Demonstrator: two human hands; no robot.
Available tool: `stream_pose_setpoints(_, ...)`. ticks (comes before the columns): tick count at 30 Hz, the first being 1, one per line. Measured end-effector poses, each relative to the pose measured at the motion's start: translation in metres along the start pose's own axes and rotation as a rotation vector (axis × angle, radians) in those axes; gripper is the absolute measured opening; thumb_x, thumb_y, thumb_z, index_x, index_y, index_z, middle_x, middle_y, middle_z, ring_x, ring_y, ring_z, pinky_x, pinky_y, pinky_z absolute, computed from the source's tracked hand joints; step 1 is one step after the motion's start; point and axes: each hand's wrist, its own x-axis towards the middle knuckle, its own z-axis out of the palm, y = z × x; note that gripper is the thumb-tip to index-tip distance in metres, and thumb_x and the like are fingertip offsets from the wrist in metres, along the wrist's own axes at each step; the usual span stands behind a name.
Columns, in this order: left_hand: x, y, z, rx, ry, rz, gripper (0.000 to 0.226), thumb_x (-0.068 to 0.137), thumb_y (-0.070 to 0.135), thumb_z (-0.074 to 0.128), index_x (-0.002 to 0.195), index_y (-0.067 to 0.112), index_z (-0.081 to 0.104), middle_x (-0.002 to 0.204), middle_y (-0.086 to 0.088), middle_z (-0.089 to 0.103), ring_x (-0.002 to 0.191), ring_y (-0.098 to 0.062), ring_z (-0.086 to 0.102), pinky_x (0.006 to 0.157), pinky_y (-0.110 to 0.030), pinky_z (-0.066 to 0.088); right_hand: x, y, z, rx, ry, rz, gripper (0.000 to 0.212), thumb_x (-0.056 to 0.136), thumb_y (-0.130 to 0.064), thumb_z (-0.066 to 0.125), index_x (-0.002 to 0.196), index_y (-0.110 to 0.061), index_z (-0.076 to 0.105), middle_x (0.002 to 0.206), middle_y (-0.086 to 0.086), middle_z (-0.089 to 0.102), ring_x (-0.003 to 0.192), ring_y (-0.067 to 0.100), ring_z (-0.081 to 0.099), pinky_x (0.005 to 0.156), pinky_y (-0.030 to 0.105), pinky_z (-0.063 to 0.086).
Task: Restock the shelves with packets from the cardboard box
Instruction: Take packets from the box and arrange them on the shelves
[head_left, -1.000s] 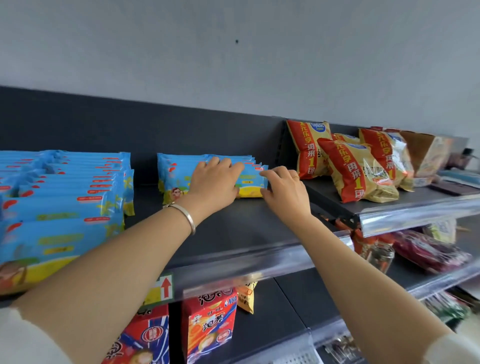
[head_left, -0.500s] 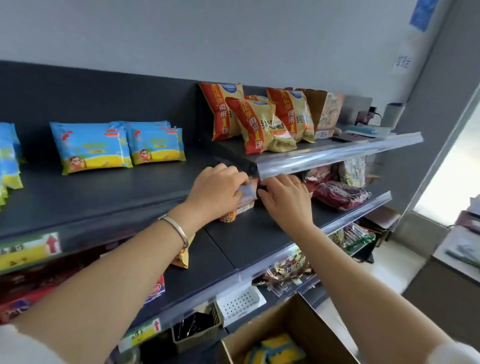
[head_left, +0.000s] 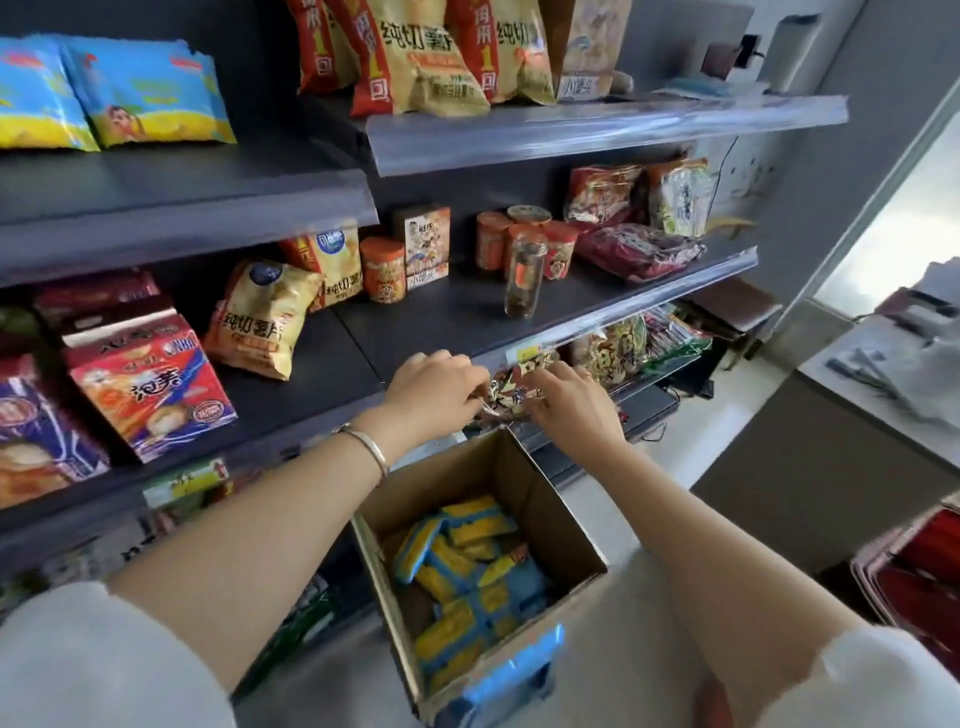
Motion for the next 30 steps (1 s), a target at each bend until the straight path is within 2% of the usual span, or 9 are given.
stream_pose_setpoints(5,-0.017,-0.006,0.054,-0.030,-0.187,-0.048,0.025,0.092,0.032,0.048,0.114,0.025,0.057,0.114,0.001,0.059,0.111,-0.023,0.052,0.087,-0.035,0.040,-0.024,0.008,0.045,0.040,-0.218,0.053,0.037,0.092,-0.030,0.051,0.129,-0.026,0.052,0.126,0.004,0.053,0.120,0.031,0.046,0.091,0.040,0.046)
stream_pose_setpoints(10,-0.022,-0.019,0.117,-0.089,-0.403,-0.086,0.028,0.094,0.033,0.047,0.120,0.026,0.054,0.118,0.000,0.056,0.112,-0.022,0.051,0.088,-0.035,0.042,-0.037,0.016,0.093,0.021,-0.441,0.053,0.041,0.095,-0.028,0.049,0.136,-0.026,0.045,0.129,0.003,0.048,0.123,0.028,0.043,0.092,0.040,0.047)
stream_pose_setpoints(16,-0.021,-0.036,0.188,-0.124,-0.552,-0.185,0.031,0.094,0.028,0.046,0.124,0.022,0.051,0.123,-0.001,0.053,0.117,-0.024,0.049,0.089,-0.038,0.041,-0.021,0.014,0.158,0.012,-0.582,0.006,0.045,0.093,-0.021,0.047,0.138,-0.025,0.043,0.125,0.005,0.049,0.119,0.028,0.045,0.087,0.040,0.048)
stream_pose_setpoints(21,-0.018,-0.040,0.232,-0.119,-0.630,-0.279,0.026,0.093,0.017,0.046,0.118,0.016,0.051,0.116,-0.006,0.050,0.111,-0.028,0.051,0.076,-0.037,0.044,-0.012,0.013,0.205,-0.055,-0.682,0.015,0.043,0.091,-0.017,0.049,0.134,-0.018,0.043,0.125,0.008,0.046,0.118,0.031,0.044,0.084,0.040,0.046)
stream_pose_setpoints(23,-0.014,-0.038,0.244,-0.106,-0.685,-0.345,0.026,0.094,0.019,0.048,0.118,0.012,0.050,0.118,-0.008,0.051,0.111,-0.029,0.053,0.076,-0.038,0.046,-0.011,0.015,0.223,-0.085,-0.729,0.019,0.043,0.091,-0.014,0.050,0.134,-0.016,0.042,0.132,0.009,0.042,0.123,0.032,0.041,0.089,0.040,0.045)
stream_pose_setpoints(26,-0.010,-0.038,0.262,-0.047,-0.750,-0.376,0.037,0.094,0.025,0.050,0.126,0.007,0.048,0.123,-0.010,0.052,0.112,-0.032,0.055,0.078,-0.039,0.049,-0.009,0.021,0.247,-0.154,-0.809,-0.006,0.055,0.091,-0.012,0.051,0.142,-0.018,0.032,0.146,0.010,0.030,0.132,0.033,0.032,0.100,0.042,0.039)
stream_pose_setpoints(30,-0.008,-0.040,0.281,-0.005,-0.786,-0.371,0.042,0.094,0.025,0.051,0.130,0.005,0.045,0.126,-0.012,0.051,0.114,-0.032,0.055,0.081,-0.038,0.049,-0.009,0.025,0.272,-0.190,-0.826,-0.053,0.061,0.092,-0.011,0.049,0.147,-0.017,0.023,0.149,0.012,0.025,0.135,0.032,0.028,0.103,0.042,0.035)
